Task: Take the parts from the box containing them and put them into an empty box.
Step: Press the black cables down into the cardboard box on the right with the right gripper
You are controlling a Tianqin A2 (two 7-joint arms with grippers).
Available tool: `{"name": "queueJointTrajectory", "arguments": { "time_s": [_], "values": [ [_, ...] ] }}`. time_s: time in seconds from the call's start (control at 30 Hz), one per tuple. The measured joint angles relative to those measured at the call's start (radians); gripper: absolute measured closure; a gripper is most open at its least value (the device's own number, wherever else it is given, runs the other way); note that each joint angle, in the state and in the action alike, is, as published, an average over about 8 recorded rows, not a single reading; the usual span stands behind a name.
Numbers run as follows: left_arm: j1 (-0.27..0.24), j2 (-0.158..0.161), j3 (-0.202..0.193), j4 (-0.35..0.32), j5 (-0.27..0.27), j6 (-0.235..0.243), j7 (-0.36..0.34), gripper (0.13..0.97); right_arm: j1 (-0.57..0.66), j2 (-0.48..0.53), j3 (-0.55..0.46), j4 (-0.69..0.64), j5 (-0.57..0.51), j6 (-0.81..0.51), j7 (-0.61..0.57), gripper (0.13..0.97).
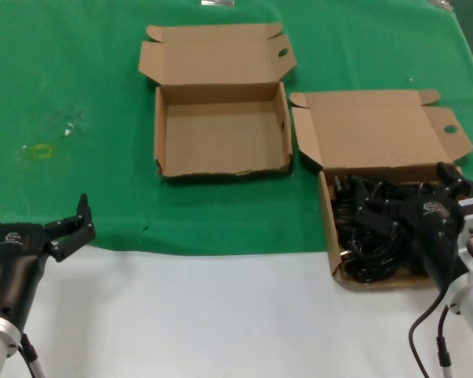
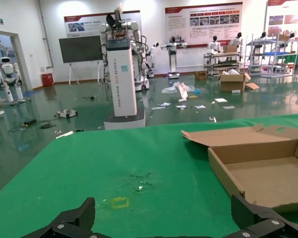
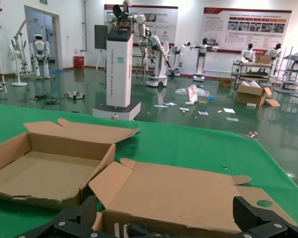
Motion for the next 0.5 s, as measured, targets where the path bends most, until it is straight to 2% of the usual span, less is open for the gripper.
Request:
{"name": "queueJointTrajectory", "arguments": {
  "time_s": [0.27,0.5],
  "values": [
    [0.0,0.0,0.0,0.0,0.0,0.0,0.0,0.158,0.0,0.0,0.0,0.0,0.0,0.0,0.0,0.129],
    [0.0,0.0,0.0,0.0,0.0,0.0,0.0,0.245,0.0,0.0,0.0,0.0,0.0,0.0,0.0,0.129]
  ]
}}
